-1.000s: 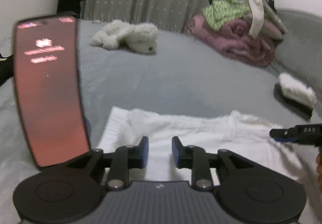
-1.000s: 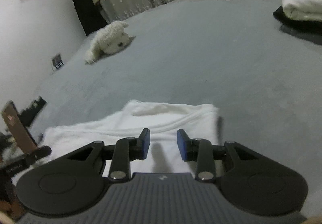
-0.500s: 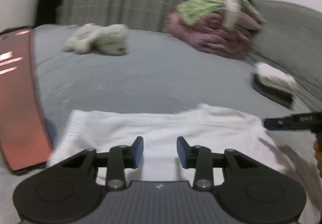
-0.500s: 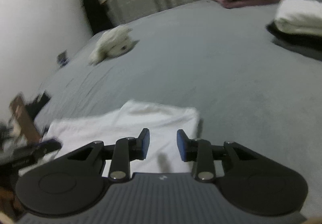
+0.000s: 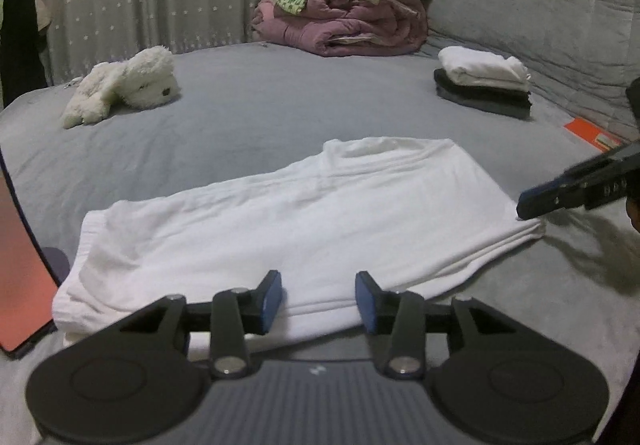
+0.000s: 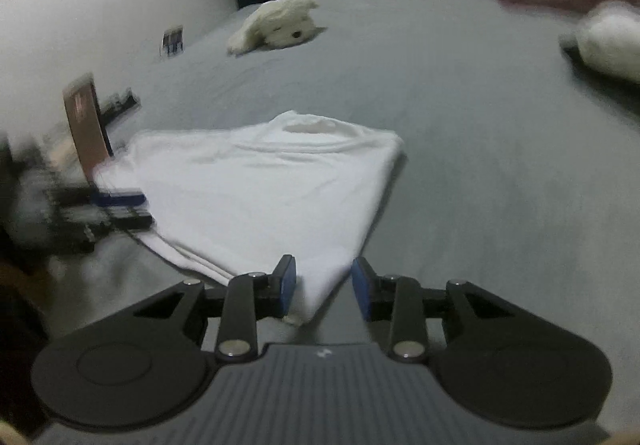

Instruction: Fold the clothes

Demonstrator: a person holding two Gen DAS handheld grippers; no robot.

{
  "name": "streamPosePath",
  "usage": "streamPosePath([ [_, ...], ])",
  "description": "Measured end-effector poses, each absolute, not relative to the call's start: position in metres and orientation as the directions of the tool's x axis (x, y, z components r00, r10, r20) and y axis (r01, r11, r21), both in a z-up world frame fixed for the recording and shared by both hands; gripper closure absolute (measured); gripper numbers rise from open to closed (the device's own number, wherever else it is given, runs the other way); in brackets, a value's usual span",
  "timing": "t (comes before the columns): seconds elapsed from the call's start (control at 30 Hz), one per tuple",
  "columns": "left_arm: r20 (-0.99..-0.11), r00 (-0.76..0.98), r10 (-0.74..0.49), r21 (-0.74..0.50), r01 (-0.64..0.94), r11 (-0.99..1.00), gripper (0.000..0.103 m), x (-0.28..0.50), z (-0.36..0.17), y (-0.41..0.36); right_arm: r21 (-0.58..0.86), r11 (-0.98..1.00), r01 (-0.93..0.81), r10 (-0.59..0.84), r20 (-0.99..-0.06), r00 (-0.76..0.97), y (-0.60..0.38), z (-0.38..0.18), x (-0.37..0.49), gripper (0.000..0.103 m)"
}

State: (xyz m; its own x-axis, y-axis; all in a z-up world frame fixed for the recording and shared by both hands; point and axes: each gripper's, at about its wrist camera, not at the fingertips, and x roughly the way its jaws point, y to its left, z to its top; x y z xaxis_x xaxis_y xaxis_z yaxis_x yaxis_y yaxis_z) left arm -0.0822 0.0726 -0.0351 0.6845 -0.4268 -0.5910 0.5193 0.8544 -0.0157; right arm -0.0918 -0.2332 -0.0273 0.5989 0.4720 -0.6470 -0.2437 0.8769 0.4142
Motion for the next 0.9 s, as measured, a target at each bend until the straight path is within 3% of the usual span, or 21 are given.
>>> streamPosePath([
  [0.23, -0.606, 0.670, -0.429, 0.000, 0.539, 0.842, 0.059, -0.078, -0.039, 0.056, 0.751, 0.660, -0.027, 0.663, -0.564, 0.492, -0.271, -0.055, -0.077, 0.066],
  [0.3, -0.610, 0.668, -0.426, 0.005, 0.540, 0.841, 0.058, -0.077, -0.040, 0.053, 0.812, 0.583, 0.035, 0.701, -0.525, 0.482, -0.272, -0.066, -0.072, 0.072],
  [0.4, -0.616, 0.668, -0.418, 0.014, 0.539, 0.842, 0.056, -0.077, -0.040, 0.050, 0.827, 0.557, 0.073, 0.713, -0.522, 0.469, -0.268, -0.073, -0.063, 0.092],
  [0.63, -0.629, 0.663, -0.406, 0.034, 0.545, 0.838, 0.043, -0.078, -0.039, 0.046, 0.806, 0.587, 0.077, 0.693, -0.548, 0.469, -0.276, -0.063, -0.059, 0.096],
  [0.73, -0.628, 0.660, -0.411, 0.030, 0.549, 0.836, 0.043, -0.078, -0.037, 0.042, 0.813, 0.579, 0.062, 0.708, -0.539, 0.456, -0.273, -0.069, -0.060, 0.092],
  [0.9, -0.607, 0.626, -0.489, -0.011, 0.609, 0.793, 0.042, -0.084, -0.031, 0.020, 0.853, 0.516, 0.078, 0.746, -0.492, 0.448, -0.281, -0.069, -0.060, 0.072],
])
